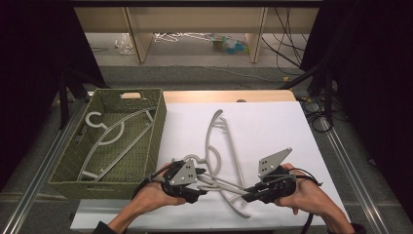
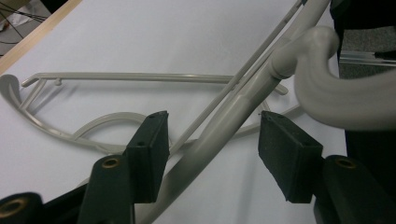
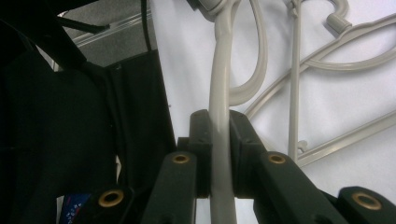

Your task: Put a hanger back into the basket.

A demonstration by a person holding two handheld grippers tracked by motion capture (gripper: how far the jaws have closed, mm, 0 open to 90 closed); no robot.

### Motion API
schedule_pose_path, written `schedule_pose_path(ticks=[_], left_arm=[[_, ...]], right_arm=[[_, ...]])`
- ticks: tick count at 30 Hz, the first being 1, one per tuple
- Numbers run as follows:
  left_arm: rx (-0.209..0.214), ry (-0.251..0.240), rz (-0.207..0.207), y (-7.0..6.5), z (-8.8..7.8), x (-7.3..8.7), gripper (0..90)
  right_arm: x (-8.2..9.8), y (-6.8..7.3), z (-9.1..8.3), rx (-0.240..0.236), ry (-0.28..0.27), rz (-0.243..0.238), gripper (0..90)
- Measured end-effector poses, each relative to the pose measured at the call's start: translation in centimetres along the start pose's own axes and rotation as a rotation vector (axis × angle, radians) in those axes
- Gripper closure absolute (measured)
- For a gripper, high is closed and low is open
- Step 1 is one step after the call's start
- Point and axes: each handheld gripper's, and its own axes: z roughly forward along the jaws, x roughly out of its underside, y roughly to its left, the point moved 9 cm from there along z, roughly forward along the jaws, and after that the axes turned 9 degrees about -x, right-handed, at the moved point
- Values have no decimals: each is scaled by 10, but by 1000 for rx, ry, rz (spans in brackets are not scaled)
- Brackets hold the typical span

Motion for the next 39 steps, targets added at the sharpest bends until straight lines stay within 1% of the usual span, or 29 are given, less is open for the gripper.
schedule_pose_path(ticks=[4, 8, 10, 12, 13, 14, 15, 16, 17, 18, 19, 20, 21, 22, 23, 24, 25, 26, 27, 29, 30, 31, 32, 33, 34, 36, 37, 38, 39], left_arm=[[39, 22, 32, -3, 6, 1, 491], [57, 44, 98, -5, 11, 0, 586], [71, 62, 145, -6, 11, 0, 623], [58, 66, 164, -7, 11, -2, 645], [62, 76, 196, -5, 10, -3, 652], [59, 68, 186, -7, 10, -4, 659], [67, 79, 204, -7, 9, -5, 667], [62, 85, 229, -6, 9, -5, 677], [68, 93, 229, -7, 9, -5, 685], [65, 97, 238, -7, 9, -6, 692], [70, 98, 226, -8, 10, -6, 703], [72, 89, 195, -7, 10, -8, 705], [78, 81, 181, -9, 11, -11, 710], [72, 92, 204, -7, 10, -11, 722], [62, 88, 203, -6, 10, -13, 728], [73, 85, 185, -7, 10, -15, 733], [75, 91, 185, -6, 8, -16, 746], [72, 75, 151, -6, 9, -20, 757], [75, 65, 113, -5, 9, -22, 775], [82, 64, 20, -3, 9, -25, 788], [77, 81, 27, 0, 10, -23, 789], [65, 92, 21, 3, 10, -22, 789], [58, 96, -29, 6, 11, -21, 789], [62, 108, -43, 9, 10, -19, 789], [60, 112, -62, 11, 10, -18, 789], [76, 121, -129, 15, 8, -18, 789], [77, 120, -171, 19, 8, -18, 789], [78, 112, -208, 22, 7, -17, 789], [80, 103, -236, 24, 6, -18, 789]], right_arm=[[0, 0, 0, -6, 2, -6, 816], [1, 1, 1, -11, 10, -13, 816], [1, 1, 1, -9, 12, -20, 815], [1, 1, -1, -6, 8, -28, 814], [0, 0, -2, -1, 2, -32, 813], [-1, 1, -3, -2, -3, -43, 812], [-1, 1, -4, 4, -7, -46, 810], [-2, 0, -6, 18, 1, -61, 803], [-2, 0, -7, 27, 6, -70, 792], [-3, -2, -9, 51, 8, -92, 771], [-5, -4, -10, 79, 0, -105, 741], [-5, -7, -12, 113, 2, -111, 740], [-5, -9, -14, 141, 21, -123, 720], [-6, -12, -16, 186, 36, -132, 665], [-7, -13, -17, 205, 37, -131, 641], [-8, -14, -18, 224, 36, -137, 623], [-11, -16, -21, 252, 25, -137, 566], [-13, -17, -23, 269, 9, -127, 509], [-17, -21, -28, 308, -28, -110, 438], [-24, -26, -40, 354, -93, -71, 399], [-26, -27, -44, 360, -112, -66, 376], [-30, -26, -50, 370, -150, -61, 362], [-32, -26, -54, 377, -172, -63, 357], [-35, -24, -60, 383, -208, -42, 342], [-36, -24, -62, 383, -228, -40, 339], [-36, -24, -65, 395, -246, -17, 336], [-35, -24, -65, 391, -240, -6, 325], [-35, -24, -63, 396, -251, 4, 304], [-34, -22, -61, 387, -245, 19, 305]])
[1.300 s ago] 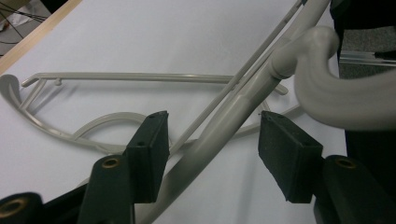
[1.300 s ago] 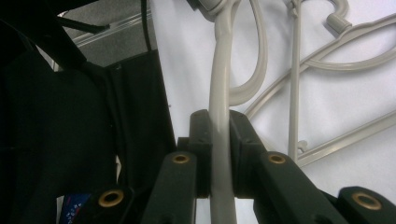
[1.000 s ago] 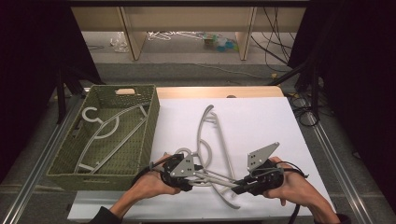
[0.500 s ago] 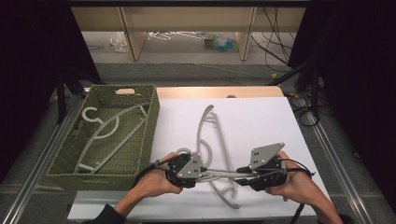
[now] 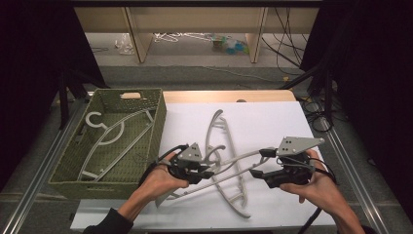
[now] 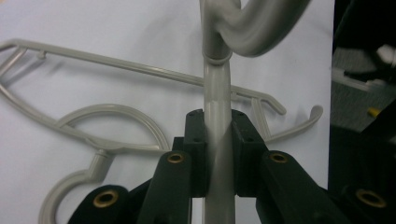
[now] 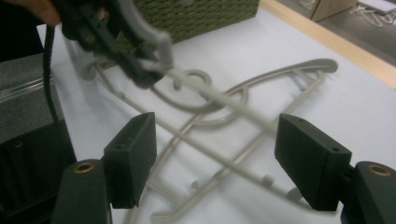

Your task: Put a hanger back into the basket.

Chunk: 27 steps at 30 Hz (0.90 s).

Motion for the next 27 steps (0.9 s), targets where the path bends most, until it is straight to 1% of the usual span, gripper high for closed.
schedule_pose_path(ticks=[1, 2, 3, 5, 6, 8, 9, 10, 11, 12, 13, 14, 15, 16, 17, 18, 21, 23, 24, 25, 27], left_arm=[[11, -11, -49, 3, -3, -1, 789], [18, -16, -73, 5, -6, -2, 789], [24, -30, -108, 7, -9, -4, 789], [39, -62, -152, 10, -16, -8, 789], [38, -77, -179, 12, -21, -10, 789], [49, -104, -219, 15, -29, -14, 789], [53, -125, -253, 15, -35, -18, 789], [71, -140, -263, 16, -40, -20, 789], [71, -153, -279, 17, -44, -22, 789], [70, -168, -294, 18, -50, -24, 789], [73, -179, -296, 19, -55, -26, 789], [69, -182, -295, 19, -59, -27, 789], [76, -196, -311, 19, -66, -29, 789], [79, -206, -321, 20, -71, -31, 789], [81, -212, -331, 20, -76, -33, 789], [84, -214, -342, 20, -80, -34, 789], [73, -214, -371, 22, -93, -35, 789], [71, -218, -381, 23, -101, -37, 789], [75, -225, -388, 23, -106, -39, 789], [76, -229, -391, 23, -112, -41, 789], [68, -230, -382, 25, -120, -45, 789]], right_arm=[[1, 1, 2, -5, 0, -8, 306], [2, 4, 4, -9, 3, -14, 306], [4, 8, 5, -22, 5, -12, 306], [9, 14, 7, -36, 7, -7, 306], [12, 16, 8, -41, 8, -1, 306], [20, 20, 13, -55, 7, -1, 306], [25, 22, 15, -59, 16, 9, 306], [29, 22, 18, -67, 22, 19, 305], [32, 22, 20, -68, 30, 30, 301], [34, 22, 22, -68, 32, 32, 301], [36, 22, 24, -75, 33, 40, 297], [37, 21, 26, -73, 35, 48, 294], [38, 22, 27, -81, 38, 54, 294], [40, 22, 29, -82, 41, 49, 294], [41, 23, 30, -91, 45, 54, 294], [42, 22, 32, -88, 47, 50, 294], [46, 23, 35, -101, 58, 62, 295], [49, 24, 37, -109, 72, 65, 295], [49, 24, 38, -106, 71, 68, 295], [50, 24, 39, -107, 75, 62, 295], [51, 24, 40, -107, 75, 66, 294]])
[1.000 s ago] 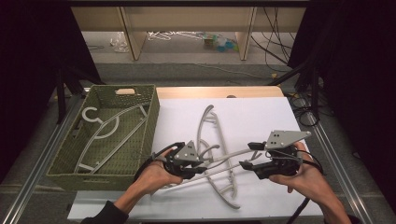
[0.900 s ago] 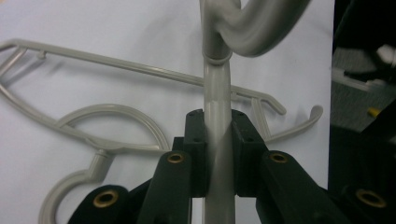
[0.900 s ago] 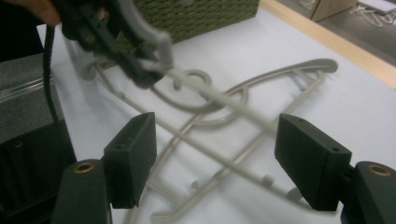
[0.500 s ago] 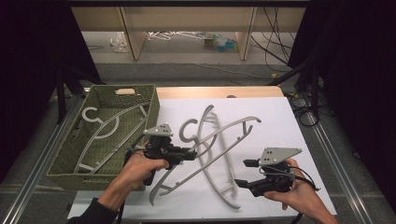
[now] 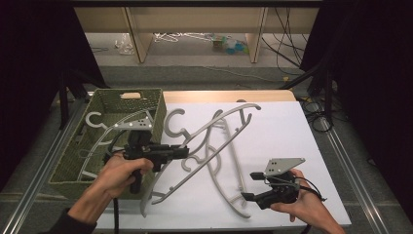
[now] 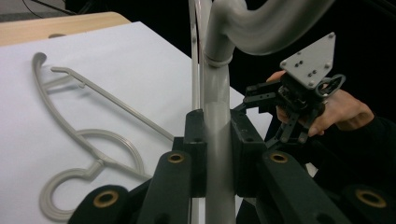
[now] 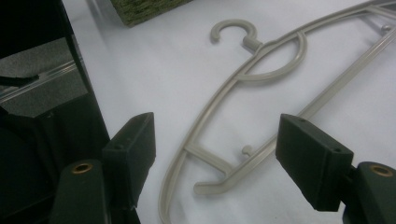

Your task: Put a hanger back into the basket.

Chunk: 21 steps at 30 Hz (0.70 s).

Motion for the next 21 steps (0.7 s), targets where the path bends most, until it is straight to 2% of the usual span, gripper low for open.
schedule_pose_path(ticks=[5, 9, 13, 18, 21], left_arm=[[-7, -29, 12, 0, -20, -17, 790], [-59, -50, 14, 11, -39, -31, 790], [-131, -52, 11, 34, -58, -39, 790], [-208, -82, -28, 66, -78, -43, 790], [-264, -91, -19, 85, -87, -44, 790]], right_arm=[[2, -1, 1, 1, 3, 10, 292], [2, -3, 0, 5, 1, 14, 293], [4, -3, 0, 4, 6, 19, 293], [5, -3, 1, 3, 11, 31, 293], [5, -4, 2, 5, 8, 28, 293]])
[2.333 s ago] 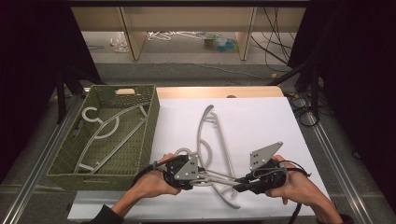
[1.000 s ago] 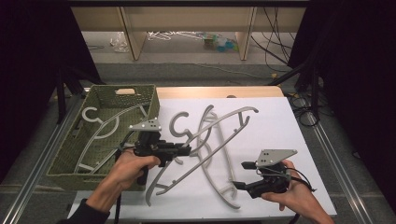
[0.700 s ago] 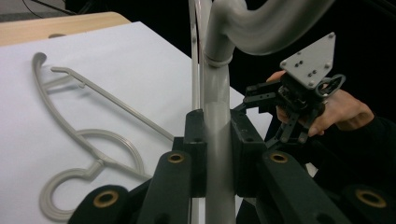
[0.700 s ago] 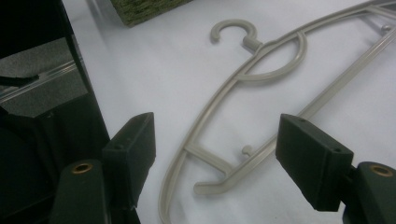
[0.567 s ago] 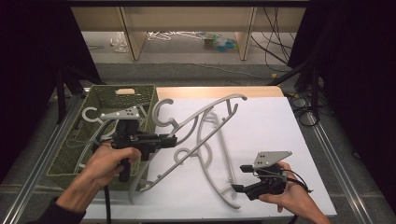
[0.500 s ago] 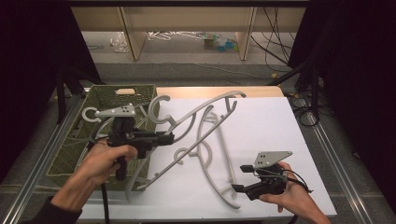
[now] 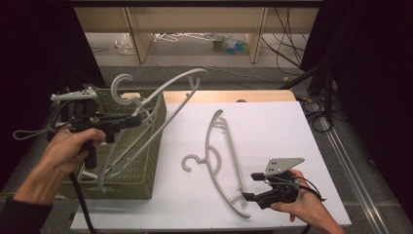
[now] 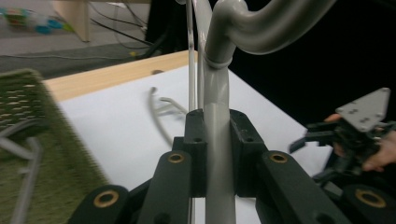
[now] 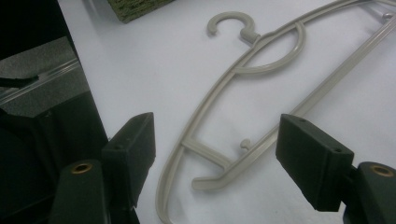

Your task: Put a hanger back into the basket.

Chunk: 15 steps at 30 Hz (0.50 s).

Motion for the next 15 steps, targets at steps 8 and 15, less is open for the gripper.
schedule_pose_path(ticks=[8, 15], left_arm=[[-76, -33, -42, 52, -1, 2, 790], [-128, -18, -50, 85, 5, 6, 790]], right_arm=[[2, -1, 1, -4, 8, 3, 289], [3, -2, 2, -7, 10, 4, 289]])
